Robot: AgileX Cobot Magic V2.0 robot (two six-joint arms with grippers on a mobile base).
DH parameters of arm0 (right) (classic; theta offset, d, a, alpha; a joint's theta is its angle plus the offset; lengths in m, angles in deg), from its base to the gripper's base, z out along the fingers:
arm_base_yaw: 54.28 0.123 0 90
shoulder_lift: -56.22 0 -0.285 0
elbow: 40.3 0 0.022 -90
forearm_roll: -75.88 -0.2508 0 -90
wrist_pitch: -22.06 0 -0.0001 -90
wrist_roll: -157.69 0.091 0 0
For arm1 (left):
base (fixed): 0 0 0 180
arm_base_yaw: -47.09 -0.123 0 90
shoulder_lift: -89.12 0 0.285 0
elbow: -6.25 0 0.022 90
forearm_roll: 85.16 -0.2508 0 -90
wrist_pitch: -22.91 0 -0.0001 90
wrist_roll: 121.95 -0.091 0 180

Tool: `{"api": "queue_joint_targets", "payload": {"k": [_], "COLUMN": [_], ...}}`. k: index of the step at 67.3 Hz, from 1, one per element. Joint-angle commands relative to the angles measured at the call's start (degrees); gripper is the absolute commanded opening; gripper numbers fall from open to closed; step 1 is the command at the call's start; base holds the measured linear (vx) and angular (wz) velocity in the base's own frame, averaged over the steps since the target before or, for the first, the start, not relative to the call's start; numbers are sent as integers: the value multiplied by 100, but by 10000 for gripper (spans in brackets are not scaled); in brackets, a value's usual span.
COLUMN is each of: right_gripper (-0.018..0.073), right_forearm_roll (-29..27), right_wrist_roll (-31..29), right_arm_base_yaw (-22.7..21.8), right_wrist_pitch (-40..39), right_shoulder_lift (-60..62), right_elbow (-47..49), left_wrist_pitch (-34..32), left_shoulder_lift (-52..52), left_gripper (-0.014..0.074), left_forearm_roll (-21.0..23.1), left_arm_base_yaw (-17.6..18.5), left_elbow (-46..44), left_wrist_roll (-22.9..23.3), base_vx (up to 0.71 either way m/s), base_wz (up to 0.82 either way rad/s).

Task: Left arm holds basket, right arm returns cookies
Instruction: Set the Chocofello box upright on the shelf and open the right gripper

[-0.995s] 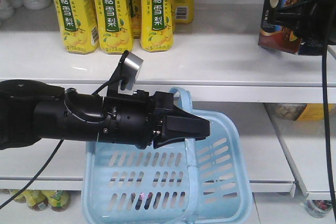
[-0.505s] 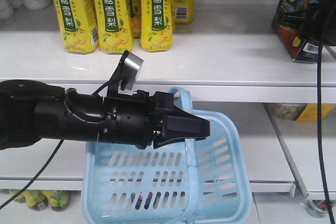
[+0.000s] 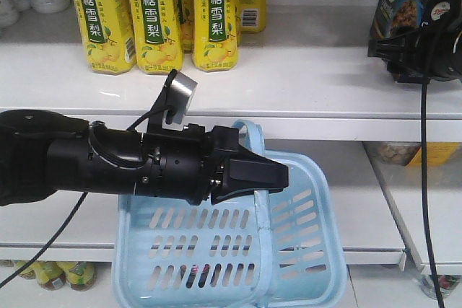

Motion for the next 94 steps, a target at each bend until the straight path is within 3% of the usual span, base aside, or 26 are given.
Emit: {"api": "queue_joint_targets", "payload": {"k": [1, 30, 51, 66, 81, 94], "right_gripper": [545, 552, 552, 552, 552, 552], "right_forearm_roll": [60, -58, -575, -466, -306, -198], "right_wrist_roll": [-50, -112, -695, -722, -733, -733], "right_arm_base_yaw": [-20, -20, -20, -20, -20, -20], "right_wrist_pitch": [-173, 145, 511, 759, 608, -22], "right_shoulder_lift": [181, 748, 1317, 2081, 3224, 4456], "right_elbow": [161, 155, 155, 65, -782, -2259], "left_wrist_pitch": [-198, -198, -198, -198, -198, -198], "left_shoulder_lift": [-270, -270, -270, -270, -270, -270], "left_gripper": [-6, -6, -6, -6, -6, -6], "left_forearm_roll": [852, 852, 852, 852, 852, 852], "left_arm_base_yaw": [-90, -90, -90, -90, -90, -90], "left_elbow": [-257, -257, -257, -257, -257, -257], "left_wrist_roll": [-200, -200, -200, -200, -200, -200], "base_vx": [0, 0, 0, 0, 0, 0], "base_wz": [0, 0, 0, 0, 0, 0]}}
